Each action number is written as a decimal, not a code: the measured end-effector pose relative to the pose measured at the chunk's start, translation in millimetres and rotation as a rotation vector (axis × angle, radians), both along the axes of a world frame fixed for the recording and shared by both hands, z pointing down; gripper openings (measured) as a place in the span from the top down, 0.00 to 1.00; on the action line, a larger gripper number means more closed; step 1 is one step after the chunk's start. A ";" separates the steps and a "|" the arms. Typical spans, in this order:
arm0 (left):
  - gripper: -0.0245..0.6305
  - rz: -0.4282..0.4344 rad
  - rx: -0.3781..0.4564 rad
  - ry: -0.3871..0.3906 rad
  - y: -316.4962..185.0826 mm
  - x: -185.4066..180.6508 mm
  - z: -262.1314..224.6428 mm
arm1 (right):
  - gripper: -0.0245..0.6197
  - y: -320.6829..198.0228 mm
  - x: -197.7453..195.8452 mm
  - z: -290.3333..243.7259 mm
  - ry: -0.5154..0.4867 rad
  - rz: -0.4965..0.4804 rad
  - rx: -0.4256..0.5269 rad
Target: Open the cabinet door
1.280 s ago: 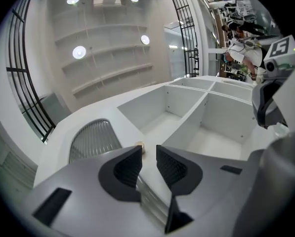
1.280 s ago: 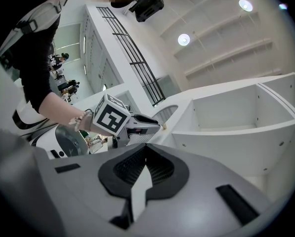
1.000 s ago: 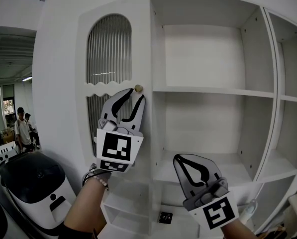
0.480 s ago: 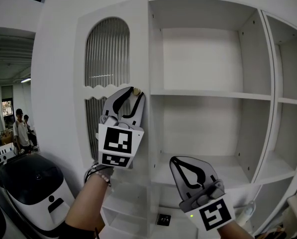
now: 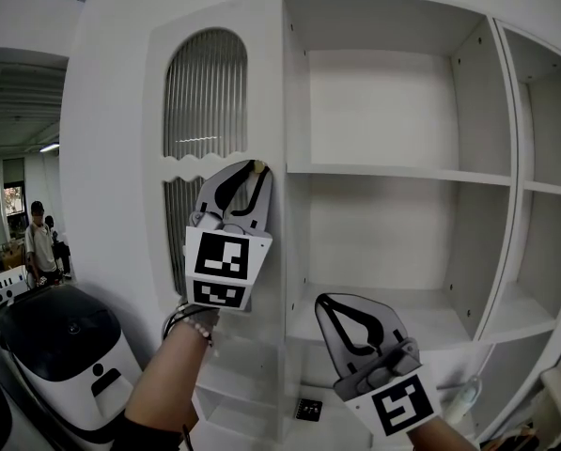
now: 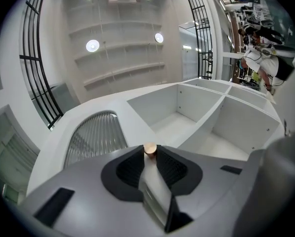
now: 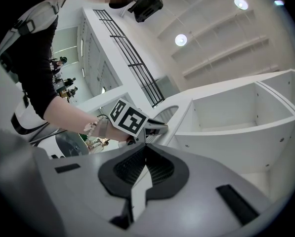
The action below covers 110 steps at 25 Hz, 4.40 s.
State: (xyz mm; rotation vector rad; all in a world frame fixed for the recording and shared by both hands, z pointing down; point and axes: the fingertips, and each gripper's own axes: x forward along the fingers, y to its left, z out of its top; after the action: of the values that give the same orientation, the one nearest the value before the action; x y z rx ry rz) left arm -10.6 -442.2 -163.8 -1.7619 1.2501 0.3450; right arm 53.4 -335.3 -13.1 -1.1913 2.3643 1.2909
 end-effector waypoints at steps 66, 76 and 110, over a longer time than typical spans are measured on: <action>0.84 0.055 -0.024 0.010 118.6 -80.1 3.0 | 0.77 22.8 -104.0 35.7 0.062 -0.296 -0.190; 0.84 0.075 -0.038 0.039 127.8 -90.2 3.0 | 0.77 27.1 -128.0 46.1 0.069 -0.432 -0.249; 0.74 -0.093 -0.241 0.064 158.9 -133.5 198.6 | 0.79 41.4 -139.1 43.4 0.083 -0.514 -0.241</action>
State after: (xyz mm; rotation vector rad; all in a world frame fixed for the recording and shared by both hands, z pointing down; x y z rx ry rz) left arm -144.1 -283.3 34.8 -1.8992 1.4636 0.2046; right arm -85.6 -294.0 30.2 -0.5169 2.6939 0.9190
